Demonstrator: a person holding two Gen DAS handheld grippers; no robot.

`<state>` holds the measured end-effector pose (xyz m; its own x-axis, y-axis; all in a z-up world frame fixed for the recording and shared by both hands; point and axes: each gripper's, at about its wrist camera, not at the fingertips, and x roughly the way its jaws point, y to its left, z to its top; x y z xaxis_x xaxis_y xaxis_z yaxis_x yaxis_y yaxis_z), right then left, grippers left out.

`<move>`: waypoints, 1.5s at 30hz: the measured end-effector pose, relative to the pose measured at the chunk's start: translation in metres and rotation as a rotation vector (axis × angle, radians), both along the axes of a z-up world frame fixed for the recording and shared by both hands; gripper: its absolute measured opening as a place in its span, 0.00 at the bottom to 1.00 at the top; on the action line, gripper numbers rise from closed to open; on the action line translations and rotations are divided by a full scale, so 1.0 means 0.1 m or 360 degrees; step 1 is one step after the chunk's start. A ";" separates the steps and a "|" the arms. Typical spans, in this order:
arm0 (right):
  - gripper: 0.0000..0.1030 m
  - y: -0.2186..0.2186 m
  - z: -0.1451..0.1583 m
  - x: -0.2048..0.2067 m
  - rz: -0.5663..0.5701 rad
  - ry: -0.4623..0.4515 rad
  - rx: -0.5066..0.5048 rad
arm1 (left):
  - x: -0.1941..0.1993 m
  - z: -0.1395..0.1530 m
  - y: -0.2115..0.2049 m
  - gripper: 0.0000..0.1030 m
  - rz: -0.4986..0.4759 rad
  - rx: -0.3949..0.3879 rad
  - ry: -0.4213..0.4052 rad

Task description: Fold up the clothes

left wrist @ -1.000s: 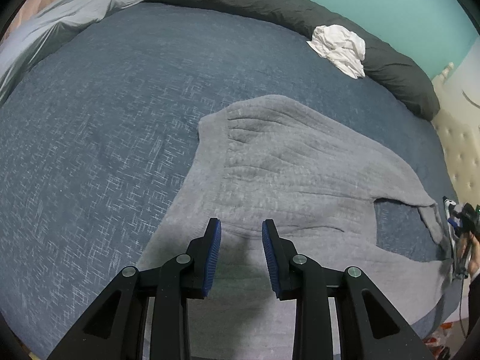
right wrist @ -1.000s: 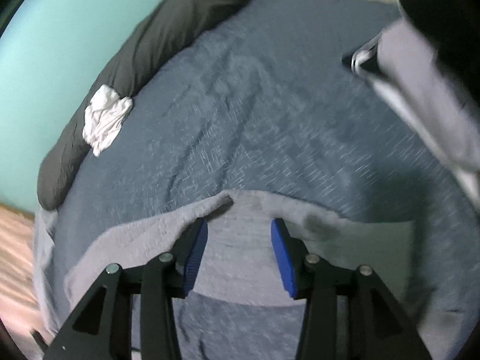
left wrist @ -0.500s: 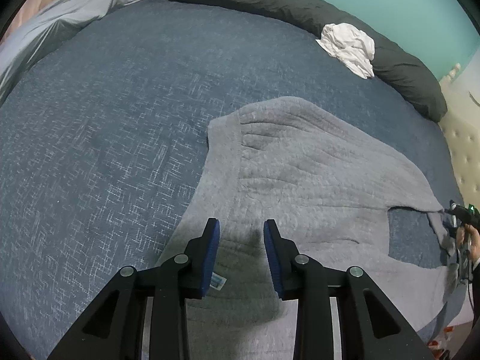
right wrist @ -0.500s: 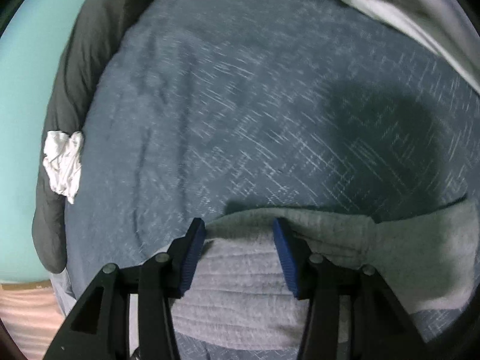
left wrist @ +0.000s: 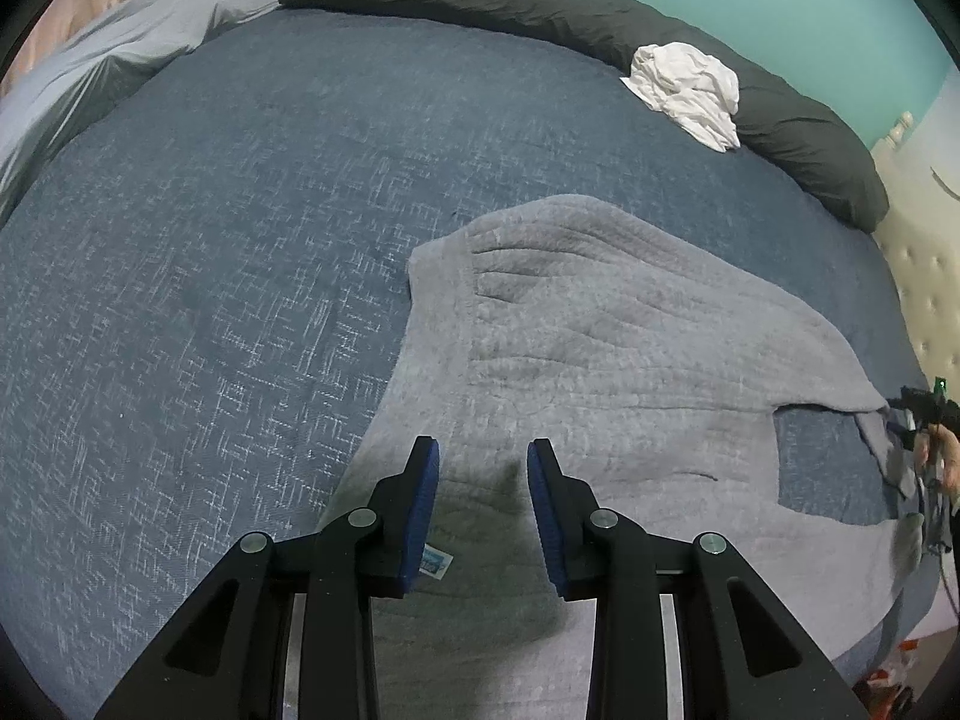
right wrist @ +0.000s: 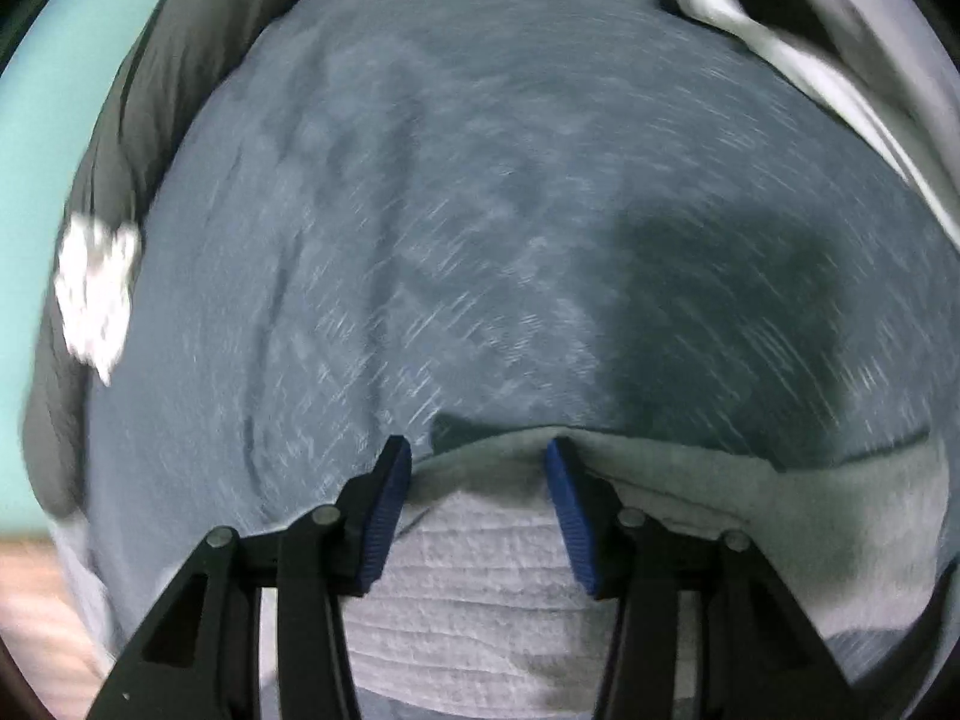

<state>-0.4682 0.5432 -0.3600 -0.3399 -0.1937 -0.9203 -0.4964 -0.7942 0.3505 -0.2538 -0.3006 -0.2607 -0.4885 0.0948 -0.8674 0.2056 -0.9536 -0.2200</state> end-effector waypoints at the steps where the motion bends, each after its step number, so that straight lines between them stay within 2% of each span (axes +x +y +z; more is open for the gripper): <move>1: 0.45 -0.06 0.00 -0.02 0.0055 -0.0016 0.0061 | 0.01 -0.01 0.00 0.33 0.0000 -0.0001 -0.0002; 3: 0.31 -0.10 0.01 -0.04 0.0090 -0.0009 0.0105 | 0.02 -0.01 -0.01 0.33 0.0001 0.0000 -0.0006; 4: 0.18 -0.10 0.01 -0.03 0.0101 0.0012 0.0092 | 0.02 -0.02 -0.02 0.33 0.0002 0.0001 -0.0008; 6: 0.09 -0.12 0.04 -0.01 0.0123 0.0038 0.0098 | 0.02 -0.02 -0.03 0.33 0.0007 0.0005 -0.0008; 9: 0.06 -0.10 0.17 0.09 0.0117 0.0134 0.0099 | 0.03 0.00 -0.04 0.33 0.0016 0.0019 0.0002; 12: 0.06 -0.10 0.46 0.12 0.0113 0.0295 0.0092 | 0.05 0.05 -0.03 0.33 0.0016 0.0025 0.0017; 14: 0.06 -0.13 0.76 0.15 0.0151 0.0478 0.0065 | 0.07 0.10 -0.02 0.33 0.0010 0.0023 0.0029; 17: 0.06 -0.19 1.33 0.29 0.0268 0.0862 0.0008 | 0.11 0.18 -0.01 0.33 0.0010 0.0031 0.0055; 20: 0.06 -0.31 1.72 0.48 0.0399 0.1096 0.0014 | 0.15 0.23 0.01 0.33 0.0005 0.0035 0.0068; 23: 0.06 -0.33 1.56 0.63 0.0421 0.1006 0.0000 | 0.20 0.28 0.02 0.33 0.0012 0.0052 0.0085; 32: 0.06 -0.46 0.42 0.97 0.0463 0.0544 -0.0074 | 0.26 0.42 0.05 0.33 -0.0004 0.0037 0.0108; 34: 0.06 -0.46 0.30 1.01 0.0467 0.0485 -0.0100 | 0.25 0.45 0.07 0.33 -0.0012 0.0031 0.0113; 39: 0.10 -0.28 0.25 1.11 0.0398 0.0397 -0.0132 | 0.21 0.45 0.12 0.33 -0.0024 0.0029 0.0115; 41: 0.24 -0.19 0.30 1.15 0.0376 0.0413 -0.0109 | 0.18 0.43 0.13 0.33 -0.0028 0.0030 0.0108; 43: 0.34 -0.13 0.37 1.18 0.0371 0.0452 -0.0056 | 0.16 0.40 0.14 0.33 -0.0024 0.0033 0.0101; 45: 0.35 -0.09 0.45 1.14 0.0358 0.0501 -0.0006 | 0.15 0.39 0.15 0.33 -0.0020 0.0035 0.0098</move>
<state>-0.3538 0.5344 -0.3154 -0.5541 -0.2989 -0.7769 -0.1779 -0.8692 0.4613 -0.2387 -0.2857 -0.2217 -0.5397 0.1200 -0.8333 0.1791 -0.9508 -0.2529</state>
